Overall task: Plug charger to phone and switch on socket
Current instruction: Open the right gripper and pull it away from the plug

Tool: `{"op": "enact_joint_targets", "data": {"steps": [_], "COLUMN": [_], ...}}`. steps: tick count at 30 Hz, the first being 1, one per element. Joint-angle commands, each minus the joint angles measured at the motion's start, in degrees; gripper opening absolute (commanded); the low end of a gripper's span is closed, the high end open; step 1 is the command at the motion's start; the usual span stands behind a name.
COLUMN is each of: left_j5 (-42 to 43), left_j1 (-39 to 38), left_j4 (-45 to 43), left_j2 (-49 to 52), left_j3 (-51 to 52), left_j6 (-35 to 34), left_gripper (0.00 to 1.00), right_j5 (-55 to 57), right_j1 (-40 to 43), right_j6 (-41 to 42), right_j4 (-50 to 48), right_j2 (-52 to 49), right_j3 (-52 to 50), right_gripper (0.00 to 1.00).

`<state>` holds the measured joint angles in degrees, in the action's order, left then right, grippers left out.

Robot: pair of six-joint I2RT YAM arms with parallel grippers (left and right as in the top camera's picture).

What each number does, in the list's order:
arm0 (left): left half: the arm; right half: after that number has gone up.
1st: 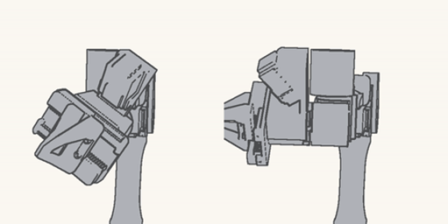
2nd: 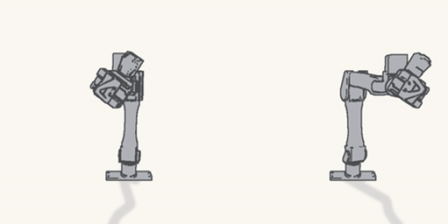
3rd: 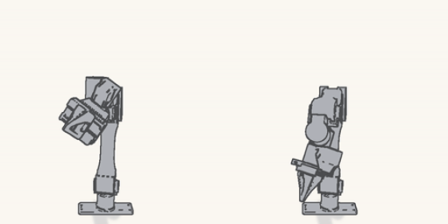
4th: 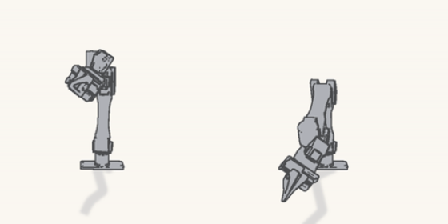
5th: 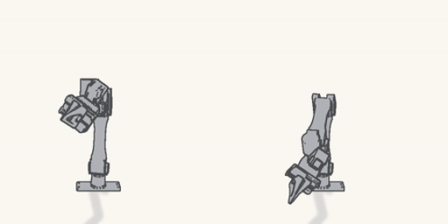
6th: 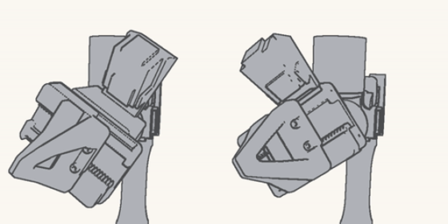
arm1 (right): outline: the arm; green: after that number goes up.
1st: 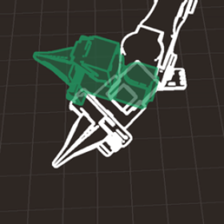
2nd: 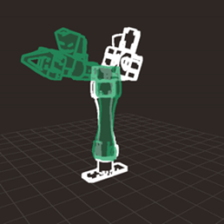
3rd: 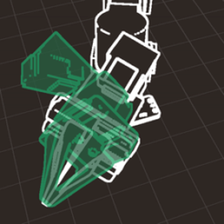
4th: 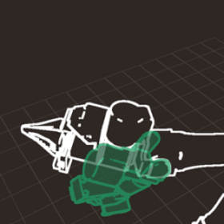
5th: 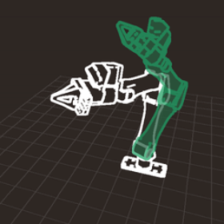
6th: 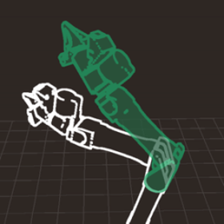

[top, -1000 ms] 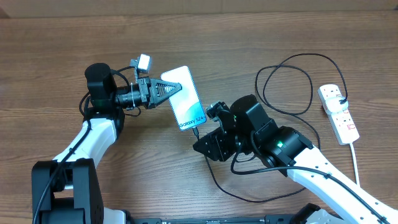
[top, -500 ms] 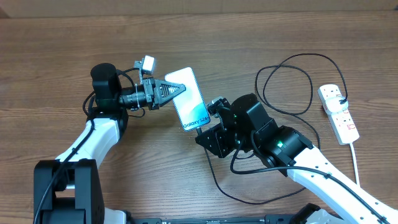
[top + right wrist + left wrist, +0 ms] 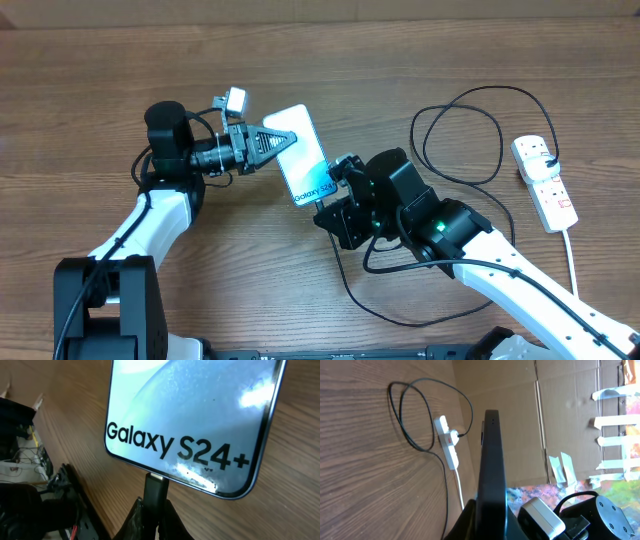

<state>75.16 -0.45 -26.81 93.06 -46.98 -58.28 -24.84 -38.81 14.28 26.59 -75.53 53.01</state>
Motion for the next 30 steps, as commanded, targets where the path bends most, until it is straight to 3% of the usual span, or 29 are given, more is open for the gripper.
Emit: {"op": "enact_joint_targets", "data": {"steps": [1,18,22,27,30], "left_j5": [6.7,9.9,8.6,-1.9,-8.4], "left_j1": [-1.6,-4.9,-4.9,-4.9,-5.0], "left_j4": [0.0,0.0,0.0,0.1,3.8], "left_j2": [-0.2,-0.2,-0.2,-0.2,-0.2], "left_j3": [-0.8,-0.8,-0.8,-0.8,-0.8], "left_j6": [2.5,7.1,7.1,6.8,6.8], "left_gripper": [0.04,0.04,0.04,0.04,0.04], "right_j5": [0.8,4.3,4.2,4.2,5.9], "right_j1": [-0.2,-0.1,-0.1,-0.1,0.3], "right_j6": [-0.6,-0.5,2.8,2.9,2.9], "right_j4": [-4.4,-3.2,-0.4,5.8,8.5], "right_j2": [0.1,0.1,0.1,0.7,3.0], "right_j3": [0.7,5.0,5.6,5.6,5.6], "right_gripper": [0.04,0.04,0.04,0.27,0.61]}}
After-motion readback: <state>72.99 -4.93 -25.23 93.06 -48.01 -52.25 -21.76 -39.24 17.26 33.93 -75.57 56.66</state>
